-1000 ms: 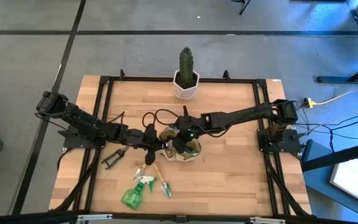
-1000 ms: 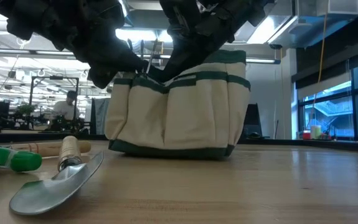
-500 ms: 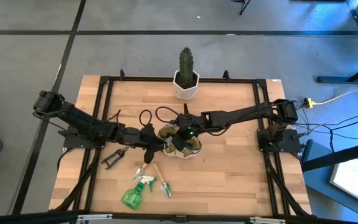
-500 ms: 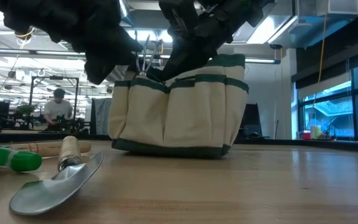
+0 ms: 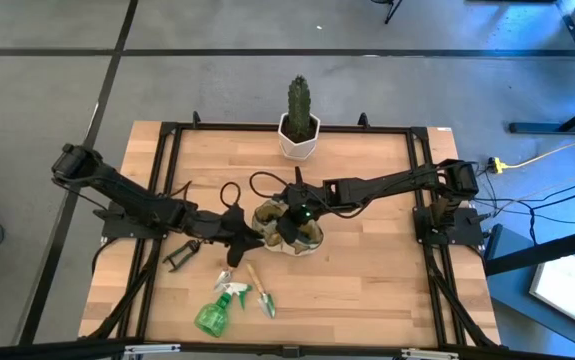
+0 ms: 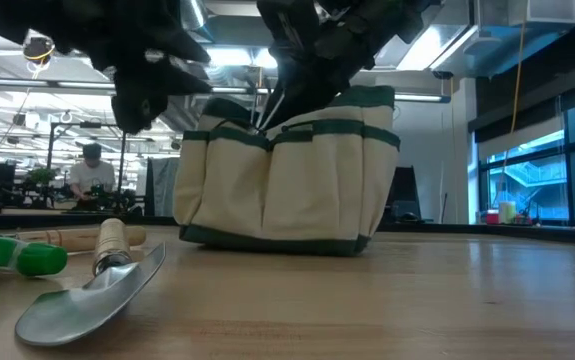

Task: Pick & Place Garden tools in Gardening bag
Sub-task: Adjust the green gardening bag

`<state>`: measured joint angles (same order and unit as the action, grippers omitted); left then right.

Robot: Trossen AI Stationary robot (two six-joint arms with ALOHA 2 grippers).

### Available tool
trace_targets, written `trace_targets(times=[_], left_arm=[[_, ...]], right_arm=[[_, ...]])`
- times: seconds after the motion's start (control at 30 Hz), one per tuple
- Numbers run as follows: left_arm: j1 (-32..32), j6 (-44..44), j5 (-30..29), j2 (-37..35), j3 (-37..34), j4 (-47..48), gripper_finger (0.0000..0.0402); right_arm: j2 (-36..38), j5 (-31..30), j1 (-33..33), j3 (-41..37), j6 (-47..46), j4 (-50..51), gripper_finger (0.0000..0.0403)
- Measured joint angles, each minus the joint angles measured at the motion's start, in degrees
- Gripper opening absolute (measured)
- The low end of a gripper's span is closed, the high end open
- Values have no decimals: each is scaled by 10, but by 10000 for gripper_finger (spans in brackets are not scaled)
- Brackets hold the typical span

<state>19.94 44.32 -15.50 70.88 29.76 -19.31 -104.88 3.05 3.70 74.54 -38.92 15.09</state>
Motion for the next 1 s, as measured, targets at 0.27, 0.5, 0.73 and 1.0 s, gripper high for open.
trace_targets(times=[0.27, 0.5, 0.73, 1.0], left_arm=[[59, 15, -95, -39, 0, -2, 125], [108, 16, -177, -64, 0, -2, 125], [136, 23, -225, -64, 0, -1, 125], [157, 20, -278, -64, 0, -2, 125]], right_arm=[[0, 1, 0, 0, 15, 4, 12], [0, 1, 1, 0, 22, 6, 88], [13, 13, 0, 0, 21, 19, 168], [79, 12, -6, 0, 91, 69, 179]])
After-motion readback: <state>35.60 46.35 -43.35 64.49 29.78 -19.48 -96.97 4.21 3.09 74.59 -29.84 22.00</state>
